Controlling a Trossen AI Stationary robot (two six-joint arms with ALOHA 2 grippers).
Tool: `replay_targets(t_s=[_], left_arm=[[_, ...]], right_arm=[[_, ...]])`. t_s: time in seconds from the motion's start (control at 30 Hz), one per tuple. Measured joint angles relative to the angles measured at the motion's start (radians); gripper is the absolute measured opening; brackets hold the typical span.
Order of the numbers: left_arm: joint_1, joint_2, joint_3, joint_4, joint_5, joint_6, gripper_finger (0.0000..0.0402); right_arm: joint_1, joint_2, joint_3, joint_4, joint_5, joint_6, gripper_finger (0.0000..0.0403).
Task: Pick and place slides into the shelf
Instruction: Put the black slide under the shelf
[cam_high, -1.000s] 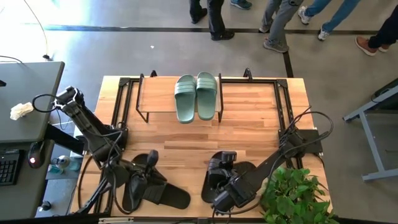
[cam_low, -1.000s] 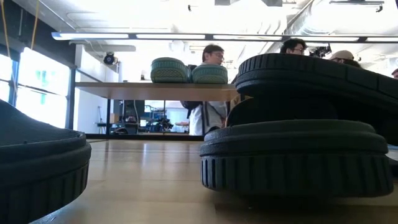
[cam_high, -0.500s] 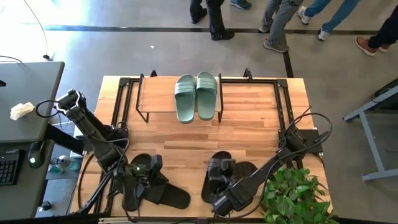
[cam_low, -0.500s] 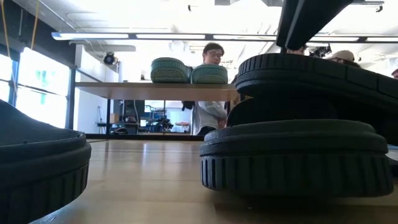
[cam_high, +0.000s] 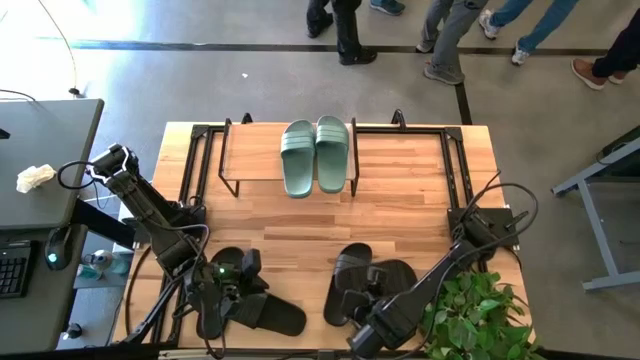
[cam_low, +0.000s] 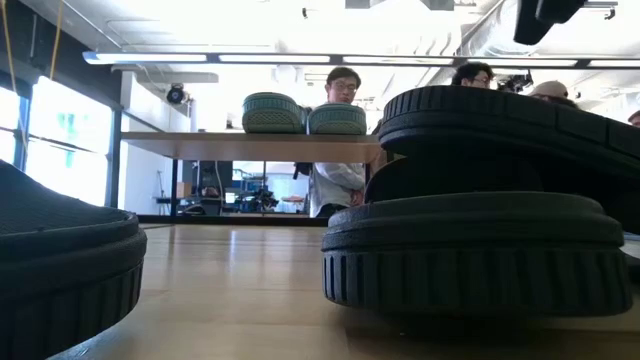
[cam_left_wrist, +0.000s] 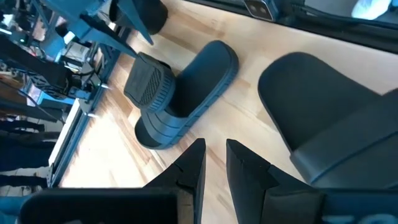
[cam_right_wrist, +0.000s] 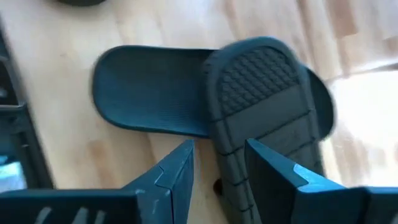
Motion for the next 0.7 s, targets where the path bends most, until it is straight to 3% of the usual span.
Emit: replay_targets(t_s=[0.13,0.4,0.7], left_arm=[[0.0,0.0,0.0,-0.005,0.0,0.0,0.0053],[0.0,0.0,0.0,-0.013,0.0,0.0,0.0053],[0.0,0.0,0.0,-0.012,0.0,0.0,0.0053]], right_arm=[[0.02,0.0,0.0,-0.026,0.071,0.027,0.0133],[0.022,0.065,0.0,-0.033,0.027,0.028,0.0133],[0.022,0.116,0.0,-0.125,0.066,0.121,0.0133]])
